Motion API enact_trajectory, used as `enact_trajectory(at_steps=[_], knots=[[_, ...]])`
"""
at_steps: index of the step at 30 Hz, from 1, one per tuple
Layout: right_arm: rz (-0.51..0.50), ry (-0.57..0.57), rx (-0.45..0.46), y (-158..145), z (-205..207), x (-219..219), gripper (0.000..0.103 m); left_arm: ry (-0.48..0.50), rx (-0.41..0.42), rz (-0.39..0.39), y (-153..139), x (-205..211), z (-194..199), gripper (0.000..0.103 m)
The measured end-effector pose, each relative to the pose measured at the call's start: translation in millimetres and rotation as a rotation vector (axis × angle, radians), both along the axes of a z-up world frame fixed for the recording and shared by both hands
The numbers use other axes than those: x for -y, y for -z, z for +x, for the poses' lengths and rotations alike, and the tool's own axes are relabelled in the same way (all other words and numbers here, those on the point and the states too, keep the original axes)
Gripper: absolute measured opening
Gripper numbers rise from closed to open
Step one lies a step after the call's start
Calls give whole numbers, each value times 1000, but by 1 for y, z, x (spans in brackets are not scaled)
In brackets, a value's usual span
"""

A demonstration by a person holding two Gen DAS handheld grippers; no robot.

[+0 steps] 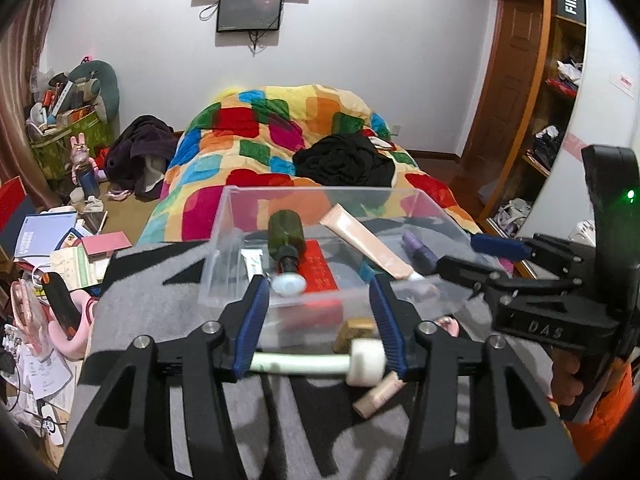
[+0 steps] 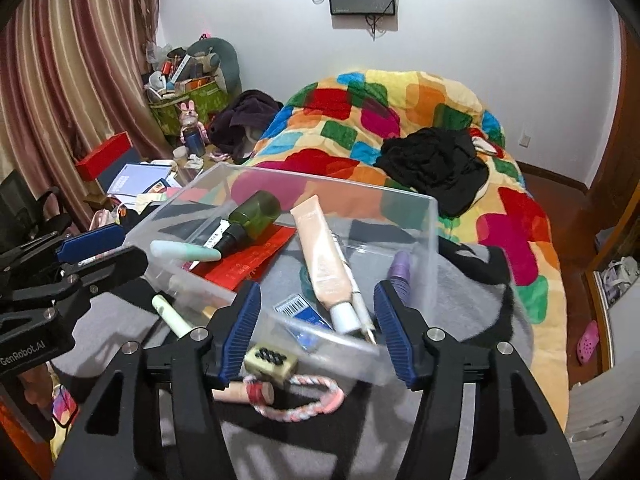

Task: Organize objects
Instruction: 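Grasp the white tape roll with the left tool while the right tool grasps the pink rope bracelet, then carry the tape roll into the clear box while the right tool drops the rope bracelet in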

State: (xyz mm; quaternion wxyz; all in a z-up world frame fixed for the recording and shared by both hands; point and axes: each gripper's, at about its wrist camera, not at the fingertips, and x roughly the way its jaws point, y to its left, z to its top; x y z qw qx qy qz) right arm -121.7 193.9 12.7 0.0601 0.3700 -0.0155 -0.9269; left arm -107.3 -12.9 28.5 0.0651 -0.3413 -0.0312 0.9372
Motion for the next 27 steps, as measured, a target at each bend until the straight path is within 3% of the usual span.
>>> enact_trajectory(at_steps=[7,18,20,23,24,27], knots=[[36,10,7,9,29,-12,55,51,56,-12,23,-16,7,53],[16,-28,144,55,23,-9,54,104,149,-58,62,-40,-1,50],[9,-32,161,61,20,-8,49,108,153,-55,65,-41,-2,41],[-26,-29,188,69,14,-9,32,110,147,-55,66,-40,-1,26],[-34,-28,185,71,14,-10,22,112,145,-54,65,-41,-1,24],[-49,-27,176,71,14,-12,12,117,137,-45,63,-38,5,24]])
